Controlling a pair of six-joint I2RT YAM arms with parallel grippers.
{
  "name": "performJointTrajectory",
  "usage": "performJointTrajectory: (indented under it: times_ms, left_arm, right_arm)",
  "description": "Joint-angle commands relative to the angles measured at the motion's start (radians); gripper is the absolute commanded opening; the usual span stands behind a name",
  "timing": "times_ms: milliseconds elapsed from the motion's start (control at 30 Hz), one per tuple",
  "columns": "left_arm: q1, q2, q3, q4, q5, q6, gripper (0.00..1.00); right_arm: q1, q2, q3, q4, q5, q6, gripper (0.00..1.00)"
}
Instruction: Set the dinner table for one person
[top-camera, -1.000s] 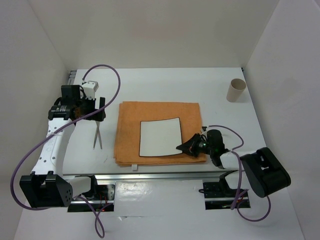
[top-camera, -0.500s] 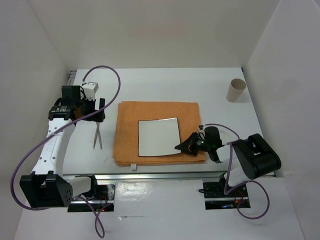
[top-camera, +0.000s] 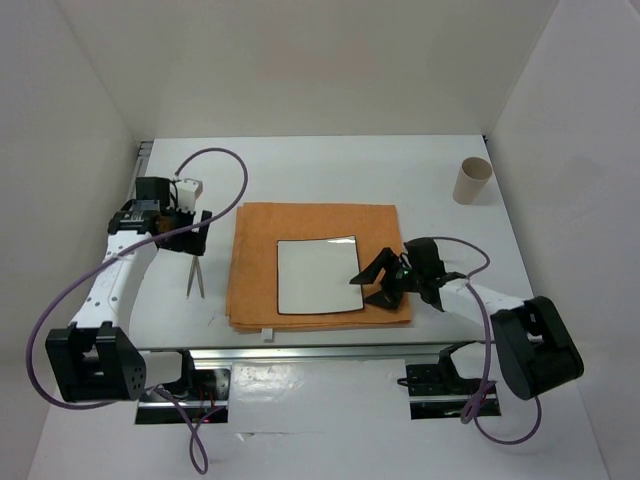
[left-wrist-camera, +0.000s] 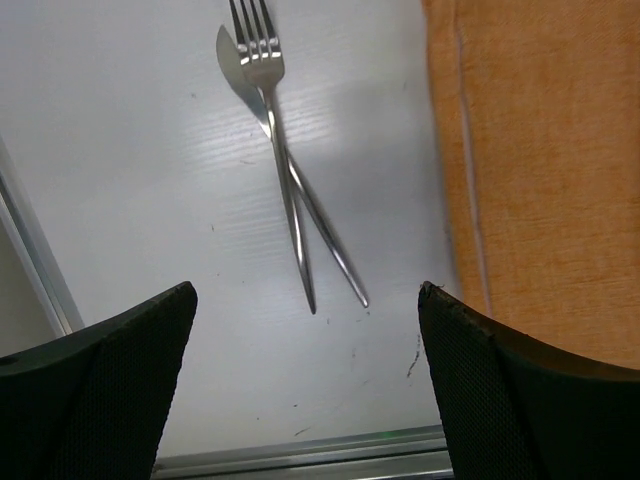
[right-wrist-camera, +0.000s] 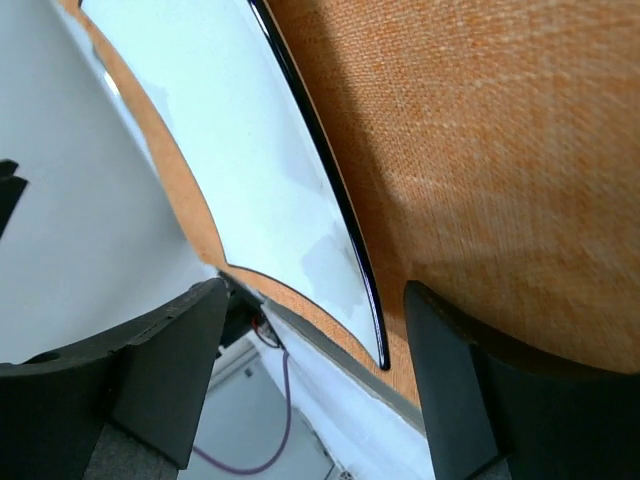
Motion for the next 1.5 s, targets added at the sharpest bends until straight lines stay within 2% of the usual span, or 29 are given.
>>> performJointTrajectory:
  times_ms: [0, 67, 167, 333, 600, 700, 867, 933, 1100, 1133, 1167, 1200, 1233, 1467]
  left_arm:
    - [0.006, 0.061, -0.035, -0.02, -0.068, 0.051, 0.96]
    - [-0.005, 0.104, -0.064, -0.021, -0.103, 0.063, 0.95]
    - [-0.005, 0.145, -0.097, 0.08, -0.186, 0.072, 0.92]
    - [-0.005, 0.306, -0.119, 0.153, -0.149, 0.126, 0.67]
    - [0.017, 0.46, -0.101, 0.166, -0.155, 0.137, 0.58]
    - [0.046, 0.469, -0.101, 0.167, -0.171, 0.128, 0.55]
    - [0.07, 0.469, -0.09, 0.148, -0.088, 0.137, 0.55]
    - [0.07, 0.469, -0.09, 0.148, -0.059, 0.149, 0.52]
    - [0.115, 0.587, -0.059, 0.116, 0.053, 0.149, 0.31]
    - [0.133, 0.604, -0.038, 0.092, 0.073, 0.149, 0.3]
    - [0.142, 0.616, -0.029, 0.091, 0.087, 0.138, 0.24]
    - [0.152, 0.616, -0.029, 0.091, 0.124, 0.138, 0.09]
    - [0.162, 0.616, -0.029, 0.091, 0.136, 0.129, 0.02]
    - [0.184, 0.606, -0.009, 0.053, 0.205, 0.108, 0.0]
  right_arm:
    - [0.008, -0.076, 0.074, -0.287, 0.124, -0.032, 0.79]
    - [0.018, -0.118, 0.115, -0.363, 0.18, -0.06, 0.81]
    - [0.028, -0.152, 0.157, -0.399, 0.246, -0.123, 0.82]
    - [0.028, -0.164, 0.254, -0.422, 0.299, -0.218, 0.82]
    - [0.028, -0.065, 0.415, -0.433, 0.322, -0.279, 0.82]
    - [0.028, -0.017, 0.461, -0.424, 0.31, -0.301, 0.82]
    - [0.028, 0.015, 0.513, -0.433, 0.312, -0.325, 0.82]
    - [0.028, 0.025, 0.524, -0.433, 0.324, -0.335, 0.82]
    - [0.028, 0.016, 0.545, -0.462, 0.347, -0.344, 0.82]
    - [0.028, 0.006, 0.545, -0.471, 0.347, -0.344, 0.82]
    - [0.028, 0.006, 0.557, -0.471, 0.356, -0.344, 0.82]
    - [0.028, -0.007, 0.557, -0.483, 0.356, -0.344, 0.82]
    - [0.028, -0.017, 0.567, -0.484, 0.356, -0.353, 0.82]
    - [0.028, -0.107, 0.568, -0.52, 0.391, -0.333, 0.82]
